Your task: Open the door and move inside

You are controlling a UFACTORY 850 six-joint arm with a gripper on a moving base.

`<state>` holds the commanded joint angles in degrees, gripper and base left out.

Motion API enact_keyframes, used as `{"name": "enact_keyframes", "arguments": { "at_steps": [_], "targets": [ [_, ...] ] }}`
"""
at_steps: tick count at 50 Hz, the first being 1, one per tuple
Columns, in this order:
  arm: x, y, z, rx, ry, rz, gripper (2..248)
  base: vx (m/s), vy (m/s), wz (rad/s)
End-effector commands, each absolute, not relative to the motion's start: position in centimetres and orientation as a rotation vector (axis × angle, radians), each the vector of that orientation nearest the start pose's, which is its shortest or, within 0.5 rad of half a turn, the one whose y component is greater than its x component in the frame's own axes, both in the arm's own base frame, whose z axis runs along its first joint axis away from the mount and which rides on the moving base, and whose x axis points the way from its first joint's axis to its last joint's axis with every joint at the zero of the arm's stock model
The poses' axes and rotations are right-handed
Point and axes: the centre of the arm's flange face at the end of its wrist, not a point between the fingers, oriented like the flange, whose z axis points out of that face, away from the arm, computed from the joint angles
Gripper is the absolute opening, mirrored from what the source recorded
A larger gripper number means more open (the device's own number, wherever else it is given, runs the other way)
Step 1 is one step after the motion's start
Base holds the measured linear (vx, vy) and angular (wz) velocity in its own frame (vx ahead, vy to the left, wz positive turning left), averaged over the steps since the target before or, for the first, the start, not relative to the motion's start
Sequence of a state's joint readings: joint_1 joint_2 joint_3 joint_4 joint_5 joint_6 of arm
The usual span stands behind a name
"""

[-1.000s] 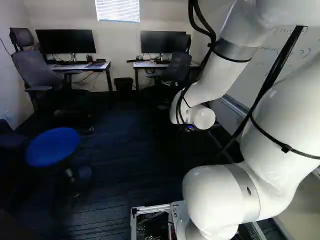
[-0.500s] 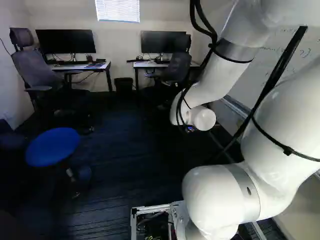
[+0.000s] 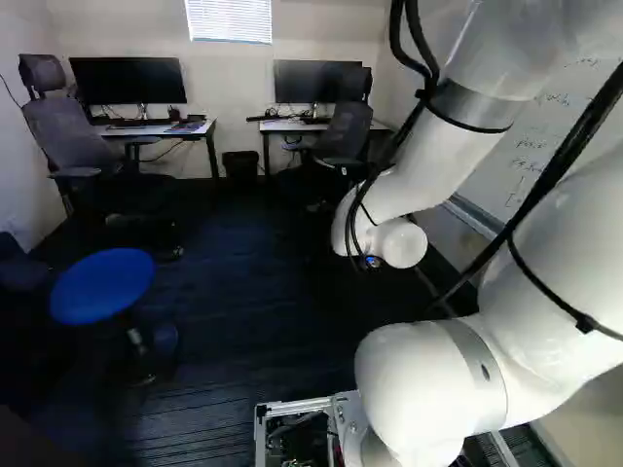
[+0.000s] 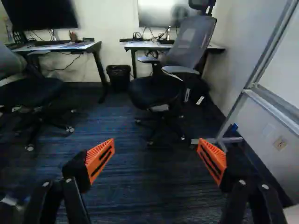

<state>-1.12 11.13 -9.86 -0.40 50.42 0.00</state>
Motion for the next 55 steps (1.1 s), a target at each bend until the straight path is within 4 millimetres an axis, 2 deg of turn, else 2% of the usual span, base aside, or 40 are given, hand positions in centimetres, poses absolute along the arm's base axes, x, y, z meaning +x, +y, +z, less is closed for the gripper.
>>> {"name": "enact_keyframes", "arguments": {
  "at_steps": [25,55],
  "targets": [
    [27.4,-0.1,36.7,-2.558,0.002,-1.826,247,0.0,0.0,0.0],
    [27.0,0.0,36.6,-2.558,0.0,-1.824,247,0.0,0.0,0.0]
  ]
}}
